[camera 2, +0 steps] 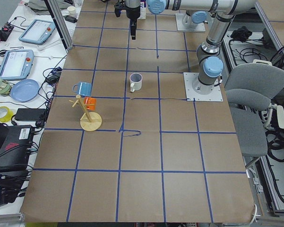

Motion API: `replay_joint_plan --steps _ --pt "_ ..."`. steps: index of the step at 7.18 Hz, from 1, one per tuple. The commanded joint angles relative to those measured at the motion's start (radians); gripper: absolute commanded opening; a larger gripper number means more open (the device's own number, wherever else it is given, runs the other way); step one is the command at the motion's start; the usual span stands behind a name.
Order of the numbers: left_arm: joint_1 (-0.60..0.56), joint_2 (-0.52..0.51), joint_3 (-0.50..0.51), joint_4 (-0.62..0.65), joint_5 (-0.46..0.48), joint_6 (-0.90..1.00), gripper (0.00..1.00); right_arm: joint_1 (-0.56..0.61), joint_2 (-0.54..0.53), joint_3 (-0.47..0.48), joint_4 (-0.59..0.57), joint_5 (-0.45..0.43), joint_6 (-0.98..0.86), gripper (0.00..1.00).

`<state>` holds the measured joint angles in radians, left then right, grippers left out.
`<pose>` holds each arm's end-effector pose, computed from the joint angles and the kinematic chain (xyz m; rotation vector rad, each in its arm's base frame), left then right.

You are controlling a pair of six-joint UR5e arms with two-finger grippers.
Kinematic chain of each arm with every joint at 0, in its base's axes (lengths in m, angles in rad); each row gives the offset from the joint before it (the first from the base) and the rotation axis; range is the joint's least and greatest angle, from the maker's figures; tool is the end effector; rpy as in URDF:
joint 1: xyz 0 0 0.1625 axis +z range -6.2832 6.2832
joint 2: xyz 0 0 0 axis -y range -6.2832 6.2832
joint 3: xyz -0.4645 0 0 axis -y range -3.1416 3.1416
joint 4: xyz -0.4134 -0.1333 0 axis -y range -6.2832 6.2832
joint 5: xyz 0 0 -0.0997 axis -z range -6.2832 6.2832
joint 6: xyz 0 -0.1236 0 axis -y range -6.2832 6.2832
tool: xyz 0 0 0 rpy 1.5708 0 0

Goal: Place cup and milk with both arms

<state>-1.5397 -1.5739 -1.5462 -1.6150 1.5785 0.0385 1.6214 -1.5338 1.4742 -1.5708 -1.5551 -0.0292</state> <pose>-0.1164 -0.5155 0.5101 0.0117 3.1345 0.0360 0.1622 -0.5292 0.5339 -0.1253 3.1214 -0.0929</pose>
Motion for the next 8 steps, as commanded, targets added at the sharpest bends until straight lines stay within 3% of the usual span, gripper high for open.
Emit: replay_joint_plan --steps 1,4,6,8 --pt "0.074 -0.003 0.0 -0.002 0.0 0.0 1.0 0.0 0.0 0.002 0.002 0.0 0.0 1.0" --pt "0.202 -0.026 -0.066 0.003 -0.002 -0.011 1.0 0.0 0.0 0.002 0.003 0.0 0.0 1.0" --pt "0.297 -0.029 -0.202 0.189 -0.008 -0.008 1.0 0.0 0.0 0.002 0.003 0.001 0.0 1.0" --pt "0.363 -0.029 -0.343 0.271 -0.012 -0.022 1.0 0.0 0.0 0.002 0.003 0.0 0.0 1.0"
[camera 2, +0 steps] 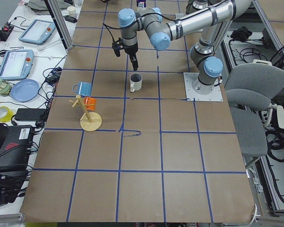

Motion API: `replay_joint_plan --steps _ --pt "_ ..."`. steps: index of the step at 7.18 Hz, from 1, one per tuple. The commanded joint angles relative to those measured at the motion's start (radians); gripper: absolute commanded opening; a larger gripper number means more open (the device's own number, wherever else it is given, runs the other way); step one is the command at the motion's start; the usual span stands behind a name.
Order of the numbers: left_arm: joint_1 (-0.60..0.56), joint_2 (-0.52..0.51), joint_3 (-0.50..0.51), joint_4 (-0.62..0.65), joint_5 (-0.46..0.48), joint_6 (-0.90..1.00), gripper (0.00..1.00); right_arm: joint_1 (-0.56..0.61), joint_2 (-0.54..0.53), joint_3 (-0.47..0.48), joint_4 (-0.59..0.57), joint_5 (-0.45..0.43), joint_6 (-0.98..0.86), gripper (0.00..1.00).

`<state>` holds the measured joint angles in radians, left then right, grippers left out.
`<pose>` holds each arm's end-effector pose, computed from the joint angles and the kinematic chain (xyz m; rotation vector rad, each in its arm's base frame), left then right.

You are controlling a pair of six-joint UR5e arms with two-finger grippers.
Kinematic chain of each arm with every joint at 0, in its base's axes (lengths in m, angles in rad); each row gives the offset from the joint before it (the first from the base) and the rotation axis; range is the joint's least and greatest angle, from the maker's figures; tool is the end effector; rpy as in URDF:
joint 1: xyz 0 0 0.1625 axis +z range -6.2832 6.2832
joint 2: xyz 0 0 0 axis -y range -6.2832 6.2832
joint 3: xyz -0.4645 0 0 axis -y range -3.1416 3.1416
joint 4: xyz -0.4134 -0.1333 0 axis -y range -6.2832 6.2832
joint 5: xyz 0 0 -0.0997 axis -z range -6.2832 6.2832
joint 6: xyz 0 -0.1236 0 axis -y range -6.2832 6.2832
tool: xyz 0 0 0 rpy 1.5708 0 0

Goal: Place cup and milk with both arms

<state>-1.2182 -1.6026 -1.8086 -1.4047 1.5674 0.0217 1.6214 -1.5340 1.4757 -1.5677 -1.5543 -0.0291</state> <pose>0.0470 -0.5151 0.3834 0.5133 -3.0724 -0.1576 0.1623 -0.5286 0.5329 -0.1251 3.1208 -0.0860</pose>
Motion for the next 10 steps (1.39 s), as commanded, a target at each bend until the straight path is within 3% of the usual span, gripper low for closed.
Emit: replay_joint_plan --steps 1,7,10 --pt "0.055 -0.003 -0.11 0.062 0.008 -0.003 1.0 0.0 0.0 0.0 0.0 -0.001 -0.002 1.0" --pt "0.081 -0.155 -0.13 0.174 -0.007 -0.071 1.0 0.0 0.0 0.003 -0.002 0.0 0.0 1.0" --pt "0.071 -0.174 -0.133 0.174 -0.053 -0.127 1.0 0.0 0.0 0.003 -0.003 0.002 0.002 1.0"
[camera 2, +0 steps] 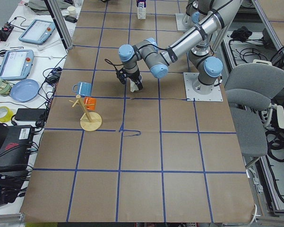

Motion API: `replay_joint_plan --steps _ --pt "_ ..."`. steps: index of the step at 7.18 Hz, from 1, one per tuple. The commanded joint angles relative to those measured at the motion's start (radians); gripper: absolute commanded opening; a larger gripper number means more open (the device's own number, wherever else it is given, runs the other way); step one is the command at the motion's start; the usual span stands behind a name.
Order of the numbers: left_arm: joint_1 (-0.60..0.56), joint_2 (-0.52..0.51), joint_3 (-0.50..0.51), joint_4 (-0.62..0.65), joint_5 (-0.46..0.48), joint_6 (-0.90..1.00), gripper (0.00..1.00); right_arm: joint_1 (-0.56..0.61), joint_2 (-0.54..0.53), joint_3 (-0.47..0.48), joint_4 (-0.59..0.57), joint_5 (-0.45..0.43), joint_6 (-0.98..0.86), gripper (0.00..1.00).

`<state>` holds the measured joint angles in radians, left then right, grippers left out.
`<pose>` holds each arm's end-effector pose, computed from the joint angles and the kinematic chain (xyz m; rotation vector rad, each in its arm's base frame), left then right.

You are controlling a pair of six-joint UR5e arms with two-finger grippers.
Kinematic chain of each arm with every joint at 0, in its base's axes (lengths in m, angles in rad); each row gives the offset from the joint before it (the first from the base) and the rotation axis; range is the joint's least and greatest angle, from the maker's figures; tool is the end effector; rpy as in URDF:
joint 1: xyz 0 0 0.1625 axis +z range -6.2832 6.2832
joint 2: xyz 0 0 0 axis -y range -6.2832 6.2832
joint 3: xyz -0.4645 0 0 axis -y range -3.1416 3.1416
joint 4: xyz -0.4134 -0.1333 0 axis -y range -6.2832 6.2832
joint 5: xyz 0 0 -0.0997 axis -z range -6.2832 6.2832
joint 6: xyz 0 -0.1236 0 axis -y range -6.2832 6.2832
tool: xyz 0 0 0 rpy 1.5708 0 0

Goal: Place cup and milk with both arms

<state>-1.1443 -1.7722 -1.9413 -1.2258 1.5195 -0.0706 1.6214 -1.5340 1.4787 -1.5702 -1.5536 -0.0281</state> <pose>0.0838 -0.5220 0.2512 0.7549 -2.9384 -0.3264 0.1624 -0.5286 0.5316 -0.1236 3.1202 -0.0851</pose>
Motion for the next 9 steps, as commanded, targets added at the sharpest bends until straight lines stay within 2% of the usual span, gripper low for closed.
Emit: replay_joint_plan --steps 1,3,4,5,6,7,9 --pt "-0.003 -0.006 -0.004 -0.009 -0.005 -0.038 1.0 0.0 0.0 0.0 -0.001 0.001 0.001 1.0" --pt "-0.002 -0.024 -0.027 -0.005 -0.013 -0.041 1.0 0.0 0.0 0.0 -0.002 0.001 0.001 1.0" --pt "-0.002 -0.032 -0.031 -0.001 -0.016 -0.04 0.85 0.0 0.0 -0.001 -0.002 0.001 0.001 1.0" --pt "-0.002 -0.036 -0.028 0.002 -0.015 -0.038 0.42 0.0 0.0 -0.001 -0.001 0.001 0.001 1.0" --pt "-0.002 -0.039 -0.027 -0.004 -0.013 -0.041 0.04 0.0 0.0 -0.001 -0.001 0.001 0.001 1.0" --pt "-0.002 -0.039 -0.03 -0.009 -0.015 -0.064 0.0 0.0 0.0 -0.003 -0.001 0.001 0.001 1.0" --pt "-0.005 -0.029 -0.022 -0.008 -0.016 -0.13 0.0 0.0 0.0 -0.003 -0.001 0.001 0.001 1.0"
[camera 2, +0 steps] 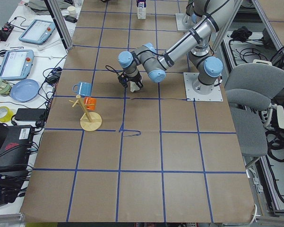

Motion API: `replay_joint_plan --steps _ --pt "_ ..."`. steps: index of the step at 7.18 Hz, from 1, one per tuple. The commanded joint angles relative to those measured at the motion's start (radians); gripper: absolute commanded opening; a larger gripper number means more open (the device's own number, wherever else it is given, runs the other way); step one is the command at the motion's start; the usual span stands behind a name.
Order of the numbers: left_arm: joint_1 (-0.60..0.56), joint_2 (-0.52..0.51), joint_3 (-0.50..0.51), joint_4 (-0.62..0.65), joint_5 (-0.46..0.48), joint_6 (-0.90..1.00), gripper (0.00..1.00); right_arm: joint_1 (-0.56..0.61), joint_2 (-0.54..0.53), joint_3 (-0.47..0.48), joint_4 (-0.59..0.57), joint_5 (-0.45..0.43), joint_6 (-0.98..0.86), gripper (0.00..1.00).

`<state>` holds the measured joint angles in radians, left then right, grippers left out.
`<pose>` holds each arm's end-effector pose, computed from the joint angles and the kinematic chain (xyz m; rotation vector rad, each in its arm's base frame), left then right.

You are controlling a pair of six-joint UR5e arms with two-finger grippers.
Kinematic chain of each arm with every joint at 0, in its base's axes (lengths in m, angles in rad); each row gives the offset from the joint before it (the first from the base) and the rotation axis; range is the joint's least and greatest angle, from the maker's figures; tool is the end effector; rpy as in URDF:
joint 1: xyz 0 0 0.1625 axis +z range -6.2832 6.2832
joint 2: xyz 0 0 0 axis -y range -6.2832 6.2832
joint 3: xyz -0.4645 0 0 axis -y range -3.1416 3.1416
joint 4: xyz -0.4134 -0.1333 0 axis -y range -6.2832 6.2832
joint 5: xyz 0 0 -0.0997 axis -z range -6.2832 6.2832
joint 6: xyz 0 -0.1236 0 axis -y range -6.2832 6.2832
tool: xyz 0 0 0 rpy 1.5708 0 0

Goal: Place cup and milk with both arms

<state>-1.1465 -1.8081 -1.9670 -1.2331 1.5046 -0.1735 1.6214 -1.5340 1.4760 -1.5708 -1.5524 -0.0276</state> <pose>0.0776 -0.5155 0.2222 0.9002 -2.8710 -0.4323 0.1625 -0.5289 0.5331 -0.1228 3.1188 -0.0902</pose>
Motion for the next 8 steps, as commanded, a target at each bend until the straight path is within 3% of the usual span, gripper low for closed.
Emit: replay_joint_plan --steps 1,2,5,8 --pt "-0.013 0.013 0.013 0.0 -0.021 -0.055 0.0 0.0 0.0 0.0 0.0 0.0 0.0 1.0" --pt "-0.033 0.028 0.049 0.0 -0.05 -0.148 0.0 0.0 0.0 0.0 0.0 0.0 0.0 1.0" --pt "-0.308 0.006 0.267 -0.009 -0.029 -0.492 0.0 0.0 0.0 0.001 -0.002 0.0 0.0 1.0" --pt "-0.499 -0.078 0.295 0.062 -0.098 -0.765 0.0 0.0 0.002 0.004 0.0 0.0 0.0 1.0"
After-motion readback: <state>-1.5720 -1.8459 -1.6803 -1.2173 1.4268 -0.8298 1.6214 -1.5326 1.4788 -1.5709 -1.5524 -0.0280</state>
